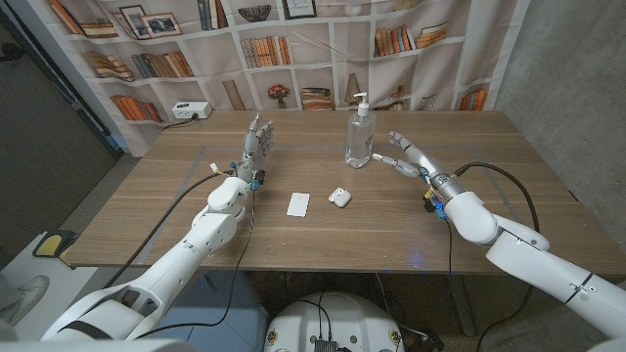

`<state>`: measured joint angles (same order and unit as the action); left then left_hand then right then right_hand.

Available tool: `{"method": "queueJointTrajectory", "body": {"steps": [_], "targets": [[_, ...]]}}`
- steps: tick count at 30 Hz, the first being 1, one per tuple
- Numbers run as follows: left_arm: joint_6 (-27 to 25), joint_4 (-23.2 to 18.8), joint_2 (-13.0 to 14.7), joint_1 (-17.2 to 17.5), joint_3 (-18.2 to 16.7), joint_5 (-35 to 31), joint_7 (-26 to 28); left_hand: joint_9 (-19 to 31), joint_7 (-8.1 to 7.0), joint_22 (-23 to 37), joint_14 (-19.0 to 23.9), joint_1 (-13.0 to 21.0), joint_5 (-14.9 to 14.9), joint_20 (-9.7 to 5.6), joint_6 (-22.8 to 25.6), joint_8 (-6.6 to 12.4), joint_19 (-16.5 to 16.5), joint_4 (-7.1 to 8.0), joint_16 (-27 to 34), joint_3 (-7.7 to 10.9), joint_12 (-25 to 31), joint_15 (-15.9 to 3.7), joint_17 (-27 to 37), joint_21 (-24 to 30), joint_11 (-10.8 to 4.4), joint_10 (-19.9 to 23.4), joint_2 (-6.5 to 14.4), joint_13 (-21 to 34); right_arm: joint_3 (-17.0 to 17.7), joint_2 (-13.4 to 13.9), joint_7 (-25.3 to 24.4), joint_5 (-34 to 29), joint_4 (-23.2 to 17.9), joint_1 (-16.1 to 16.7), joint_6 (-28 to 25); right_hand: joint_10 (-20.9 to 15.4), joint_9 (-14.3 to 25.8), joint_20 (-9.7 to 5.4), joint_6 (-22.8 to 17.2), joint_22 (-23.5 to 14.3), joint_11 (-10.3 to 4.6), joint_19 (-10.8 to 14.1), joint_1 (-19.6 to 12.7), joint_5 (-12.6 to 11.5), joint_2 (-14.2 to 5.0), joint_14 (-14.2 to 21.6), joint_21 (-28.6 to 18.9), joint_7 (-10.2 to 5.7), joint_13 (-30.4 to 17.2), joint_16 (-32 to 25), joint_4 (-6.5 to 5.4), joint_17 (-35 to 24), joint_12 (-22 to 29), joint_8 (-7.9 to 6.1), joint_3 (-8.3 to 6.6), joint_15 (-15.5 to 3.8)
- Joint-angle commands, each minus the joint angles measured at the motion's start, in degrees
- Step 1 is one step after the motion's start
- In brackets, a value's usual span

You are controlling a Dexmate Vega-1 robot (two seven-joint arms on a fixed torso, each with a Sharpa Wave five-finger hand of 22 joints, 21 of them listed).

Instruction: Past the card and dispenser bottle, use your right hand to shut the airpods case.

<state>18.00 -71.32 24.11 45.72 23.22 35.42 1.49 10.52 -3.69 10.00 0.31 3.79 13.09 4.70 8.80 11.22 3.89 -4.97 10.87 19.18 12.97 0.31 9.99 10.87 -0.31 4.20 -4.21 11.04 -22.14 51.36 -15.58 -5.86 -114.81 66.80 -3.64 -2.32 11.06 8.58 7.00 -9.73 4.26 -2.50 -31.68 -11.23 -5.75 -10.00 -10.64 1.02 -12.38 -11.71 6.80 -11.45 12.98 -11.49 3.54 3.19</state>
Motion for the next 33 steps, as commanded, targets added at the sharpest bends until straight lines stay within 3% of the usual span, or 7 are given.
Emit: {"method": "queueJointTrajectory", "body": {"steps": [1,15,33], "targets": [[0.07,0.44,-0.1,-0.28,0.06,0.01,-0.27,0.15,-0.11,0.1,0.43,0.34,0.27,-0.2,0.33,-0.04,-0.13,-0.1,-0.12,-0.15,-0.12,0.3,0.3,0.24,-0.05,0.35,0.51,0.34,-1.3,-0.02,1.25,-1.55,-0.81,-0.86,-0.83,-0.39,0.3,0.04,0.38,-0.13,0.21,0.43,-0.79,0.08,0.08,-1.0,-0.4,0.15,-0.33,-0.42,0.47,-0.19,0.43,-0.22,-0.06,-0.38],[-0.16,-0.02,0.33,-0.38,0.01,-0.12,-0.37,0.15,-0.16,0.1,0.47,0.38,0.27,-0.22,0.34,-0.07,-0.08,-0.14,-0.12,-0.26,-0.15,0.41,0.3,0.26,0.02,0.42,0.58,0.35,-2.83,-0.58,2.2,-2.86,-1.07,-1.77,-0.6,-1.36,0.3,-0.01,0.51,-0.12,0.0,0.59,-1.7,0.15,-0.09,-0.37,-0.41,0.01,-0.39,-0.66,0.89,-0.18,0.69,-0.24,-0.51,0.07],[-0.54,-0.61,0.4,-0.25,0.03,-0.1,-0.1,0.15,-0.16,0.1,0.47,0.42,0.26,-0.27,0.52,-0.02,-0.06,-0.16,-0.14,-0.38,-0.16,0.34,0.3,0.26,0.17,0.53,0.67,0.35,-2.93,-0.42,1.5,-4.22,-2.55,-0.4,-1.65,-3.0,0.31,0.27,0.48,-0.11,0.0,0.92,-2.12,0.31,0.06,0.16,-0.45,0.04,-0.49,-0.85,1.05,-0.19,1.14,-0.29,-0.71,0.07]]}}
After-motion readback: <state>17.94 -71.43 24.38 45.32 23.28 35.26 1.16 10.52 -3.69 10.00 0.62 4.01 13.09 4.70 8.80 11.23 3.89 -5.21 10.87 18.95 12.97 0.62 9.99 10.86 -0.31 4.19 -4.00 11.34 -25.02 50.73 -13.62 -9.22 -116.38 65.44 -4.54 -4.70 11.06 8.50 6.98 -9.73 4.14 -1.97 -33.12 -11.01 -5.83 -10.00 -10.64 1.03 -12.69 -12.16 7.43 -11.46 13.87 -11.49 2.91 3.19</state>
